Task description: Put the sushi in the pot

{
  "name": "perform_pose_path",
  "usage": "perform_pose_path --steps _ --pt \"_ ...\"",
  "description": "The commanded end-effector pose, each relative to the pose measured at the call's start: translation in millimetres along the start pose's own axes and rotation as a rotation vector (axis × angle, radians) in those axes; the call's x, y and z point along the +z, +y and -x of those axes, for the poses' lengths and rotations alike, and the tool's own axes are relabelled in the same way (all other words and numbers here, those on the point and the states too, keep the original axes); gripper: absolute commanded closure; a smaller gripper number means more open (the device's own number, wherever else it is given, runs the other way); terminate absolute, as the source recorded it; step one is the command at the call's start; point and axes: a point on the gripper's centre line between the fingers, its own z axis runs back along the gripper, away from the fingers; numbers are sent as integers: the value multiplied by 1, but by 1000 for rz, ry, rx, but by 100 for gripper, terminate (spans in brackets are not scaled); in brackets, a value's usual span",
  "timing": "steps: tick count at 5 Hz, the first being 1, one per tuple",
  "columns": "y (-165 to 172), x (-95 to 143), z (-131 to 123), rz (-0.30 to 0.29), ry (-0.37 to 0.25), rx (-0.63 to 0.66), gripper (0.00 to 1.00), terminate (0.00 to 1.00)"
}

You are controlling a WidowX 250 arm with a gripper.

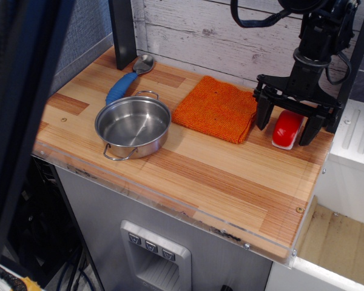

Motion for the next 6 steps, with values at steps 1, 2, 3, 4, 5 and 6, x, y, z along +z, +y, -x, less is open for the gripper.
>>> perform_pose_path --steps 1,2,3,4,5,6 --pt "-7 14 -3 3 -96 -18 100 0" --pt "-8 30 4 48 -153 -24 100 0" --pt "-12 73 17 144 -241 -78 100 0" --pt "0 120 41 258 -293 -72 100 0" --pt "31 126 67 269 -247 -81 100 0" --pt "67 118 80 202 -193 -114 100 0"
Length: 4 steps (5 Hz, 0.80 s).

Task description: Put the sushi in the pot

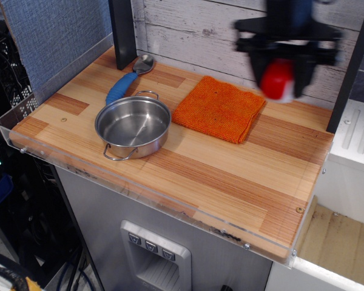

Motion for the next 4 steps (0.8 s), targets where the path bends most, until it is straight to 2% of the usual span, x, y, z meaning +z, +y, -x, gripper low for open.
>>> perform_pose_path --steps 1,2,4 --pt "67 19 29 -63 16 -46 100 0" --pt "102 18 42 -117 9 -10 100 0" --pt "159 15 44 -227 -3 22 100 0"
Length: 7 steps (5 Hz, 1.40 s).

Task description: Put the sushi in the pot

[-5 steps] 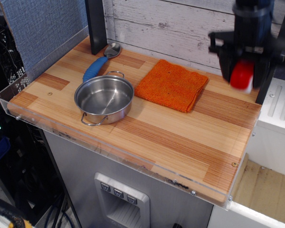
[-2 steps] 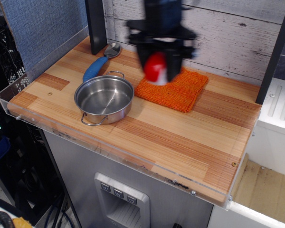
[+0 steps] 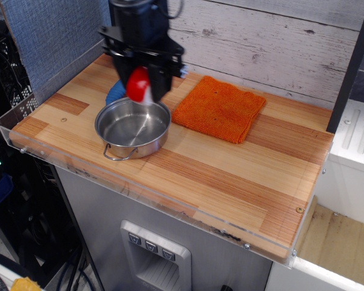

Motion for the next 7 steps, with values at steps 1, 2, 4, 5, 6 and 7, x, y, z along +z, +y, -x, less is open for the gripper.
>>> perform_pose_path --steps 1,2,4,5,6,7 --pt "46 -6 4 -92 -7 25 100 0" --pt "58 -27 9 -118 50 16 100 0" --pt "35 -57 11 -94 121 -35 100 0" --pt "26 -58 10 -80 126 -56 100 0" --pt "15 -53 9 -53 113 -74 0 0" --pt "6 -45 5 -60 94 -101 0 0"
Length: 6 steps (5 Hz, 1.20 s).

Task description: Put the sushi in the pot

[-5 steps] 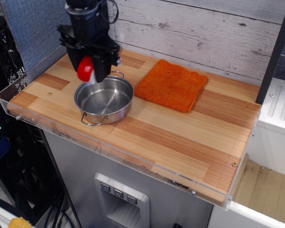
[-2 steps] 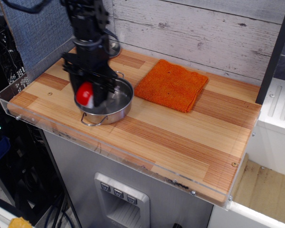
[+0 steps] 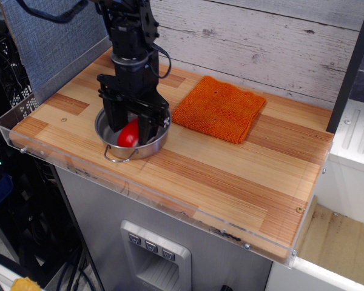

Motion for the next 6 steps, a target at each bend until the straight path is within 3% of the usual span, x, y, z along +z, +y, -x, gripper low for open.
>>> perform_pose_path --steps 1,3,4,6 --pt "-6 36 -5 -37 -49 -41 0 0" --pt "2 118 5 -65 -203 64 0 0" --pt "0 132 15 -27 -221 144 0 0" --pt "-6 135 16 13 -185 120 0 0"
